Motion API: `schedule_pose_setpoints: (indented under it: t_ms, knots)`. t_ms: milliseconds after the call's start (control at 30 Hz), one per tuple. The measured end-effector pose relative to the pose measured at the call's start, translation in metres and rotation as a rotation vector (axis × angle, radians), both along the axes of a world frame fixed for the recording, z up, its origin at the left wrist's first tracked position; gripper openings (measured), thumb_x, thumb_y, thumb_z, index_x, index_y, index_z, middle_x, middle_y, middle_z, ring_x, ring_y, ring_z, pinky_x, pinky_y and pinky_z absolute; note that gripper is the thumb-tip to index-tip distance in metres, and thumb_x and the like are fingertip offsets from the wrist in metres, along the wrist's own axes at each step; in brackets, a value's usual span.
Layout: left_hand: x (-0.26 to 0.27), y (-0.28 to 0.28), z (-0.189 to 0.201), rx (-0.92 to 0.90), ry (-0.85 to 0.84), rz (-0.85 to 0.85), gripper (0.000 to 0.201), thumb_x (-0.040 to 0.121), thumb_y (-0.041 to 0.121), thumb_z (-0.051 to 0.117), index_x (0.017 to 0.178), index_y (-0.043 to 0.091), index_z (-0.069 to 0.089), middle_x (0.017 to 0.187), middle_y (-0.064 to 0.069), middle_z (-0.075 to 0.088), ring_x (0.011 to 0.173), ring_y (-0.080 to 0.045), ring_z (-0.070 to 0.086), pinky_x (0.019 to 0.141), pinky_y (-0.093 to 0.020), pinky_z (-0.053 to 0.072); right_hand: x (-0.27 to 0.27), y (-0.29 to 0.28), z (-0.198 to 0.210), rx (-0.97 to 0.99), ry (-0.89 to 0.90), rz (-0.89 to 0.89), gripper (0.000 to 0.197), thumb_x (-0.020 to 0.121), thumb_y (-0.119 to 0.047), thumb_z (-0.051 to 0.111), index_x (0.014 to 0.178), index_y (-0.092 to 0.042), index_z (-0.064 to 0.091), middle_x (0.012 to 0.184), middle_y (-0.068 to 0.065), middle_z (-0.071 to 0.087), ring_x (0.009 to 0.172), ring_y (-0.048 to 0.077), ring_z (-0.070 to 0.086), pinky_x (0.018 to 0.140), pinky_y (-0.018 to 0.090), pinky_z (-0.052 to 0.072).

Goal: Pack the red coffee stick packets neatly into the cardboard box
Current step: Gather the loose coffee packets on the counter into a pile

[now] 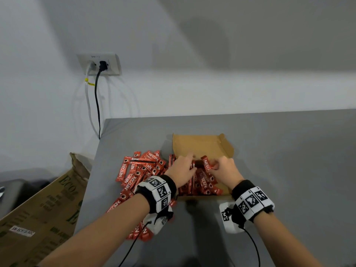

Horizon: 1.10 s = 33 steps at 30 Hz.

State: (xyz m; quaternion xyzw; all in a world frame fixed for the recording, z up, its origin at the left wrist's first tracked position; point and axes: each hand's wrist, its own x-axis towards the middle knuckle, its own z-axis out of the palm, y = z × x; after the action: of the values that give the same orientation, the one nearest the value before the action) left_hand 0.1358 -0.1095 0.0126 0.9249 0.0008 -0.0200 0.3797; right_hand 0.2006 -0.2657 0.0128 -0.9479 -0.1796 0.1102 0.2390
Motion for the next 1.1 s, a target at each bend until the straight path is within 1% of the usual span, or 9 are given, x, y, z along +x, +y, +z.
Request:
schedule_pose_setpoints:
  t_ms: [67, 133, 233, 300, 433, 600, 667, 867, 1100]
  knots:
    - [0.003, 0.006, -0.002, 0.08, 0.022, 0.045, 0.021, 0.093, 0.012, 0.054, 0.112, 0.005, 0.051, 0.101, -0.013, 0.065, 0.086, -0.024, 0.064, 0.078, -0.037, 0.055, -0.008, 0.01, 0.003, 0.078, 0.033, 0.022, 0.024, 0.084, -0.014, 0.067, 0.107, -0.01, 0.063, 0.089, 0.004, 0.067, 0.077, 0.012, 0.062, 0.062, 0.012, 0.046]
    - [0.003, 0.008, -0.004, 0.187, 0.056, 0.048, 0.016, 0.092, 0.015, 0.053, 0.105, 0.004, 0.055, 0.101, -0.015, 0.063, 0.091, -0.03, 0.063, 0.082, -0.043, 0.053, -0.015, 0.02, 0.002, 0.115, 0.07, 0.053, 0.028, 0.083, -0.011, 0.068, 0.11, -0.008, 0.061, 0.09, 0.003, 0.066, 0.079, 0.011, 0.061, 0.068, 0.014, 0.048]
    - [0.0, 0.006, -0.008, 0.345, 0.035, 0.029, 0.022, 0.091, 0.013, 0.053, 0.112, 0.006, 0.052, 0.111, -0.013, 0.059, 0.099, -0.029, 0.06, 0.085, -0.042, 0.052, -0.023, 0.028, -0.005, 0.106, 0.158, 0.076, 0.019, 0.085, -0.004, 0.063, 0.103, -0.003, 0.06, 0.07, -0.002, 0.058, 0.058, 0.01, 0.057, 0.051, 0.011, 0.047]
    - [-0.003, 0.005, -0.01, 0.409, -0.008, 0.019, 0.025, 0.091, 0.011, 0.052, 0.116, 0.007, 0.049, 0.116, -0.01, 0.053, 0.101, -0.027, 0.058, 0.085, -0.039, 0.052, -0.025, 0.03, -0.009, 0.069, 0.192, 0.101, 0.015, 0.086, -0.005, 0.062, 0.101, -0.005, 0.061, 0.072, 0.002, 0.06, 0.053, 0.01, 0.058, 0.05, 0.016, 0.051]
    - [-0.004, 0.009, -0.014, 0.425, -0.048, 0.013, 0.025, 0.092, 0.011, 0.052, 0.117, 0.009, 0.05, 0.118, -0.008, 0.05, 0.101, -0.024, 0.057, 0.085, -0.035, 0.052, -0.008, 0.014, -0.01, 0.009, 0.067, 0.018, 0.018, 0.085, -0.022, 0.067, 0.098, -0.01, 0.066, 0.098, 0.003, 0.067, 0.08, 0.013, 0.062, 0.075, 0.025, 0.054]
    - [-0.004, 0.009, -0.016, 0.538, -0.089, 0.029, 0.03, 0.092, 0.015, 0.052, 0.121, 0.01, 0.048, 0.125, -0.009, 0.046, 0.116, -0.024, 0.044, 0.096, -0.036, 0.045, -0.004, -0.005, -0.017, -0.225, 0.183, -0.025, 0.039, 0.075, -0.037, 0.075, 0.098, -0.012, 0.056, 0.097, 0.002, 0.062, 0.089, 0.018, 0.061, 0.078, 0.028, 0.051]
    - [-0.004, 0.009, -0.017, 0.535, -0.079, 0.07, 0.033, 0.092, 0.014, 0.051, 0.124, 0.008, 0.045, 0.129, -0.011, 0.042, 0.117, -0.025, 0.043, 0.097, -0.036, 0.045, -0.007, -0.004, -0.025, -0.187, 0.239, -0.021, 0.043, 0.073, -0.034, 0.077, 0.102, -0.01, 0.055, 0.104, 0.004, 0.063, 0.096, 0.02, 0.06, 0.082, 0.029, 0.05]
    - [-0.005, 0.009, -0.014, 0.441, -0.039, 0.119, 0.048, 0.092, 0.007, 0.051, 0.137, 0.008, 0.034, 0.141, -0.015, 0.027, 0.124, -0.03, 0.04, 0.1, -0.034, 0.044, -0.004, 0.0, -0.029, -0.139, 0.271, -0.002, 0.035, 0.072, -0.031, 0.079, 0.092, -0.01, 0.061, 0.099, 0.003, 0.066, 0.091, 0.017, 0.062, 0.08, 0.027, 0.05]
    - [-0.006, 0.009, -0.02, 0.471, -0.015, 0.132, 0.039, 0.091, 0.002, 0.048, 0.129, 0.005, 0.04, 0.134, -0.016, 0.033, 0.114, -0.028, 0.048, 0.101, -0.032, 0.041, -0.005, -0.006, -0.025, -0.14, 0.262, 0.025, 0.037, 0.069, -0.031, 0.081, 0.093, -0.012, 0.06, 0.088, -0.003, 0.059, 0.086, 0.014, 0.058, 0.073, 0.024, 0.048]
